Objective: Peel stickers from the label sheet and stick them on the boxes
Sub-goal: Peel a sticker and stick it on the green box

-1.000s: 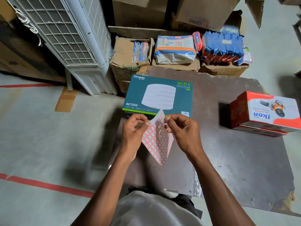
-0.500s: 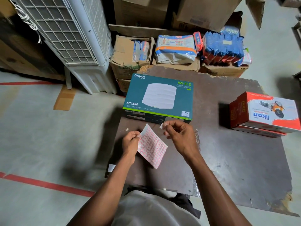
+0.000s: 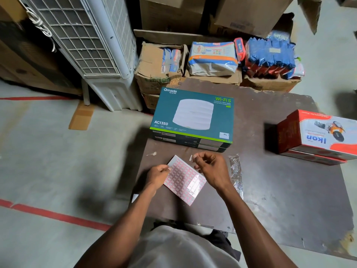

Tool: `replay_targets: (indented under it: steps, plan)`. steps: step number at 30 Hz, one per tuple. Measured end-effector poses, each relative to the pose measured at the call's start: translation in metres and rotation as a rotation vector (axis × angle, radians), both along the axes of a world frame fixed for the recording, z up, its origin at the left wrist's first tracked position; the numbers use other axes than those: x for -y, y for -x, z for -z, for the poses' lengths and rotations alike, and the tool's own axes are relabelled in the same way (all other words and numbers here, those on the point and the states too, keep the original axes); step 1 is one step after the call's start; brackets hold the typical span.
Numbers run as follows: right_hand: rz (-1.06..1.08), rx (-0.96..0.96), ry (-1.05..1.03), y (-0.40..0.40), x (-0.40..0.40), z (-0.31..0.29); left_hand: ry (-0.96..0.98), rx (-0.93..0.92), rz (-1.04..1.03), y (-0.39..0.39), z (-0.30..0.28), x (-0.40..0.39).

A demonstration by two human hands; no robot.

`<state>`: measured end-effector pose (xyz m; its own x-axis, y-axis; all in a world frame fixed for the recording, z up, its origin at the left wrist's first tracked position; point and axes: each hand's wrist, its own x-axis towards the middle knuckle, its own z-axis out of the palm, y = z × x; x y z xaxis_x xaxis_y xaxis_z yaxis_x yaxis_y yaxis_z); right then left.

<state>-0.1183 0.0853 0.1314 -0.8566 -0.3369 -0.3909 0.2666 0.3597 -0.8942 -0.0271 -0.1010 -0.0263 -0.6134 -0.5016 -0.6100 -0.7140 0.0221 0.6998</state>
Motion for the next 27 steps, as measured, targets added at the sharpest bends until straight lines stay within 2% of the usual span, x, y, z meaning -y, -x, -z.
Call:
replay_targets:
  steps: [6, 16, 22, 27]
  plan:
    - [-0.042, 0.017, -0.051, 0.002, -0.001, 0.012, 0.034, 0.023, 0.052, 0.003, -0.009, -0.001]
    - [0.11, -0.053, -0.074, 0.061, -0.018, 0.036, 0.235, -0.246, -0.226, 0.061, -0.053, 0.036]
    - [0.202, -0.078, -0.08, 0.097, -0.026, 0.044, 0.489, -0.236, -0.113, 0.095, -0.076, 0.056]
    - [0.211, -0.048, -0.137, 0.115, -0.032, 0.063, 0.297, -0.109, -0.09, 0.11, -0.075, 0.062]
